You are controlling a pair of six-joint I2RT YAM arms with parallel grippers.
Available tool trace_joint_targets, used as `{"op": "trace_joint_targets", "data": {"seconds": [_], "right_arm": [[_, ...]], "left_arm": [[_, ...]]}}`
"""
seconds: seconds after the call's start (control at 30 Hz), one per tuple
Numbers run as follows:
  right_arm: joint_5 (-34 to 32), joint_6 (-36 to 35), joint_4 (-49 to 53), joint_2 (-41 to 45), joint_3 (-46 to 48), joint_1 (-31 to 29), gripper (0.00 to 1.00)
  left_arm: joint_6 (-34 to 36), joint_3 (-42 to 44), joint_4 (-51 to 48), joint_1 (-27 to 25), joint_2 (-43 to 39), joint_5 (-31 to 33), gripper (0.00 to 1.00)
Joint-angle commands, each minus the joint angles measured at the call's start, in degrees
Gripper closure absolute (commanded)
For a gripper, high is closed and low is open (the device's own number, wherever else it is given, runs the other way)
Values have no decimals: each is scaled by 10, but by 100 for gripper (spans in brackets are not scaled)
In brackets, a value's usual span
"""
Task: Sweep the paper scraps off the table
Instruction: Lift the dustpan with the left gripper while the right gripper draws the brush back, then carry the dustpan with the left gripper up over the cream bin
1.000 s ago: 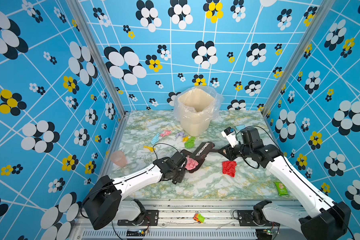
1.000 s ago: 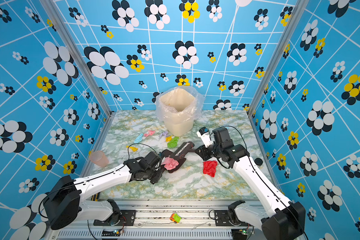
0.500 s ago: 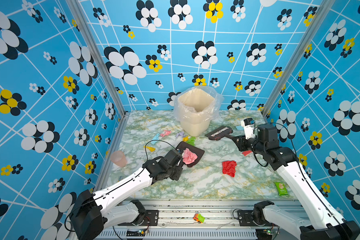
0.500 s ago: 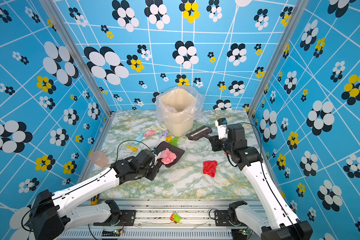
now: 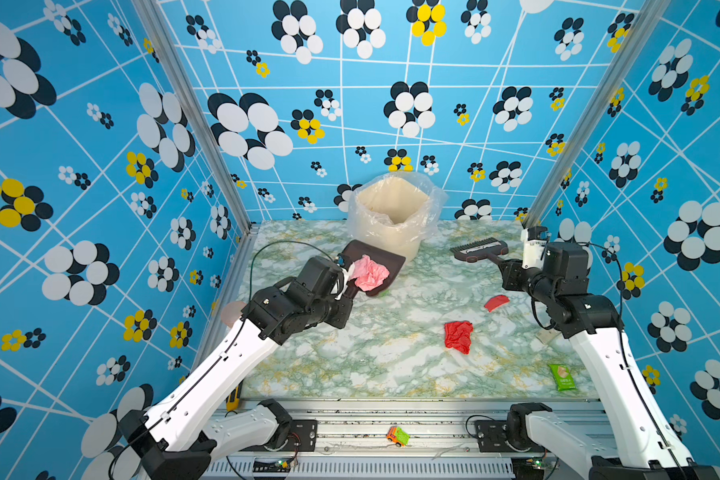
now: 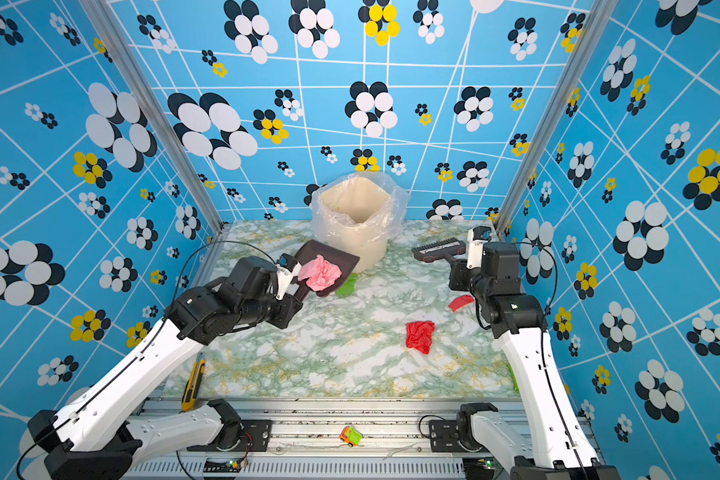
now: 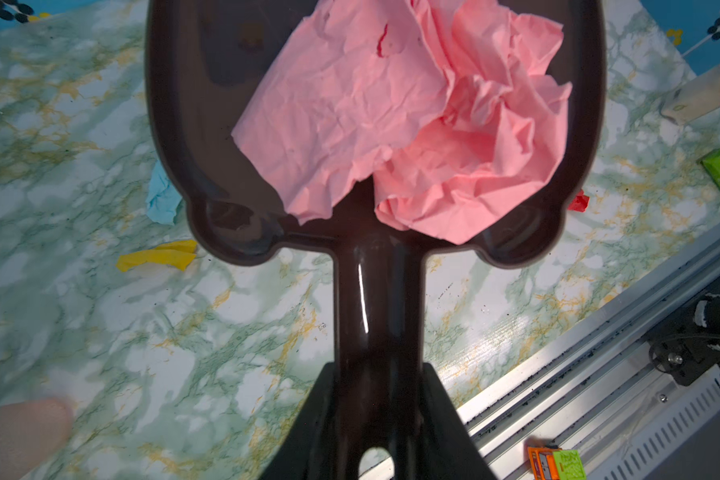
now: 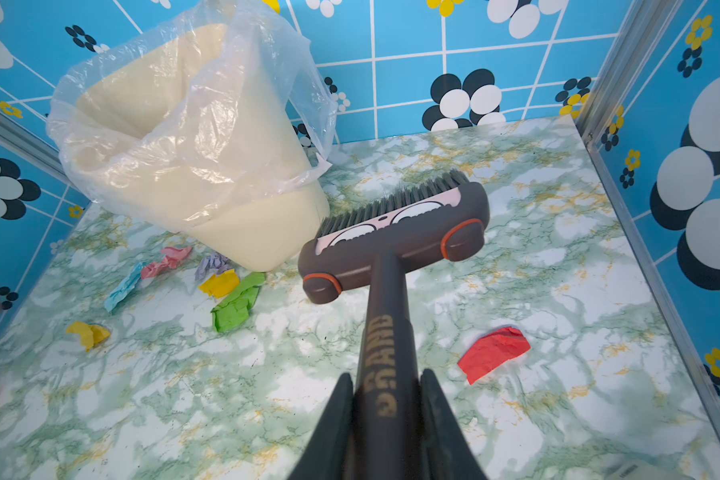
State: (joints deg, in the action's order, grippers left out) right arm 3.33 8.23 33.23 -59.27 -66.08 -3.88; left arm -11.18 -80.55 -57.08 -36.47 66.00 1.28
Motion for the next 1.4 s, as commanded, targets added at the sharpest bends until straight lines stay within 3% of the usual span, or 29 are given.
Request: {"op": "trace_joint_targets", "data": {"seconds": [0.0, 0.3, 0.67, 1.0, 1.37], "right_arm": [[4, 5, -20, -2, 8, 1, 100], [31, 9, -38, -22, 19, 1, 100], [58, 16, -55, -34, 60, 1, 100], [73, 28, -87, -48, 85, 1, 100], [84, 47, -108, -47, 104, 1, 100]], "left_arm": [[29, -96, -71, 24, 23, -13, 100], [86, -316, -120, 58, 175, 4, 100], [86, -462, -104, 123, 357, -79, 100], [112, -603, -113, 147, 480, -78, 100], [144, -622, -80, 152, 496, -31, 100]]}}
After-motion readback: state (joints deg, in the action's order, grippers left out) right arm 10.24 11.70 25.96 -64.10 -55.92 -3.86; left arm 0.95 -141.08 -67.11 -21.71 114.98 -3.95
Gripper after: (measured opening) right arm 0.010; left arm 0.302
